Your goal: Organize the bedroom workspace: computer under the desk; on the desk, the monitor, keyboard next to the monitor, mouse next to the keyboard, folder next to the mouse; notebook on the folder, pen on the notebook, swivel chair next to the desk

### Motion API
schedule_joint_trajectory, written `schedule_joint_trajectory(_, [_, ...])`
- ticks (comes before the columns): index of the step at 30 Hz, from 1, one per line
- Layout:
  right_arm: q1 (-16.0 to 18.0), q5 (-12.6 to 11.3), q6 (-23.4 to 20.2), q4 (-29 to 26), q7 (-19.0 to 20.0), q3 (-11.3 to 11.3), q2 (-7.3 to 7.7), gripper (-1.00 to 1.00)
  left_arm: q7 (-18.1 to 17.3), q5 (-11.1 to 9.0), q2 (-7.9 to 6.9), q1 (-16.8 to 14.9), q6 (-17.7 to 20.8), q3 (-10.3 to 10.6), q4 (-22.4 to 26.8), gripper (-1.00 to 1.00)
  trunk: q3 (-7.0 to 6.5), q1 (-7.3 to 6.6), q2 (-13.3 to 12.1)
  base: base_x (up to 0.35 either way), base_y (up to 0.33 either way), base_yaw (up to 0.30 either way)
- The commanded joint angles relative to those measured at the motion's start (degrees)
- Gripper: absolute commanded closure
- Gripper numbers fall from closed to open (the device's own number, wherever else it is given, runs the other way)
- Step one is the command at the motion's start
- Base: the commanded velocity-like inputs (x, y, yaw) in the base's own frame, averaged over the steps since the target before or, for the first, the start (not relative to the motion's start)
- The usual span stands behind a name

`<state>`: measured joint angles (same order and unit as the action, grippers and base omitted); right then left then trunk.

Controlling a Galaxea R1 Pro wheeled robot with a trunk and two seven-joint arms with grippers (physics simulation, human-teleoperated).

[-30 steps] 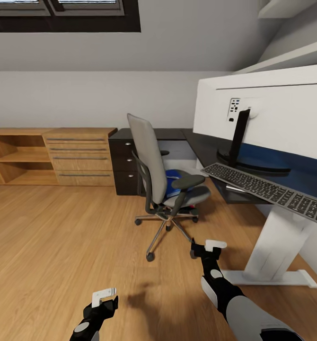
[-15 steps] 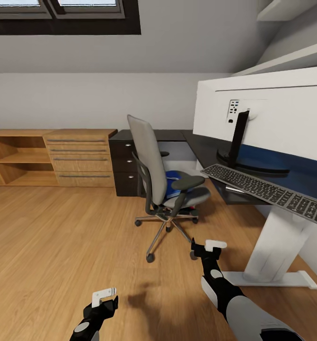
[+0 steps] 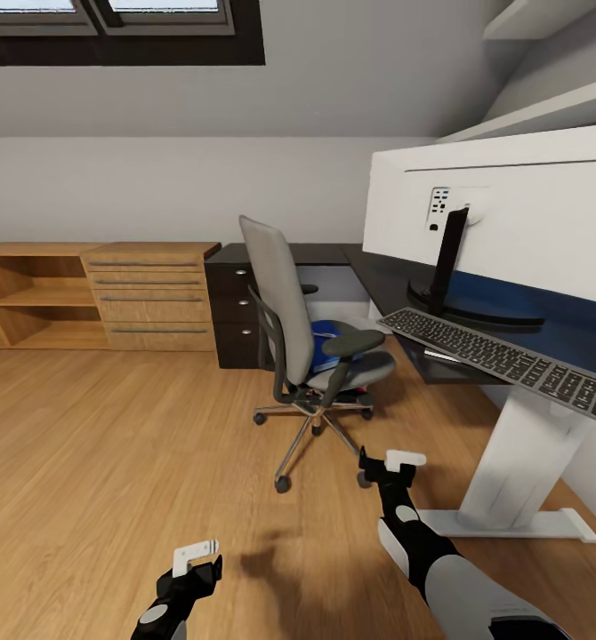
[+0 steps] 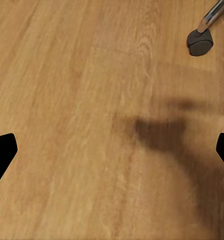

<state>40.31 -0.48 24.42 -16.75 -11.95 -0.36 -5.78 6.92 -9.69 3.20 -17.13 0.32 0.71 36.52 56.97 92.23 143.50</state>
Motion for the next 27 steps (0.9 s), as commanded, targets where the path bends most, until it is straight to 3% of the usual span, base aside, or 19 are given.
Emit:
schedule_joint_trajectory(1, [0.04, -0.05, 0.17, 0.05, -0.11, -0.01, -0.04, -1.00, 0.20, -0.50, -0.01, -0.01, 0.03, 0.08, 0.05, -1.00, 0.05, -0.01, 0.02, 0.000, 0.000, 0.000])
schedule_joint_trajectory(9, [0.59, -0.05, -1.03, -0.03, -0.77, 0.01, -0.06, -1.00, 0.28, -0.50, 0.01, -0.01, 0.03, 0.08, 0.05, -1.00, 0.05, -0.01, 0.02, 0.000, 0.000, 0.000])
schedule_joint_trajectory(18, [5.60, -0.04, -4.14, 0.15, -2.12, -0.06, 0.53, -1.00, 0.29, -0.49, 0.03, -0.01, 0.01, 0.08, 0.05, -1.00, 0.05, -0.01, 0.02, 0.000, 0.000, 0.000])
schedule_joint_trajectory(27, [7.28, -0.12, -4.46, 0.26, -2.42, -0.10, 1.33, -1.00, 0.31, -0.48, 0.05, -0.01, -0.05, 0.15, 0.05, -1.00, 0.05, -0.01, 0.02, 0.000, 0.000, 0.000])
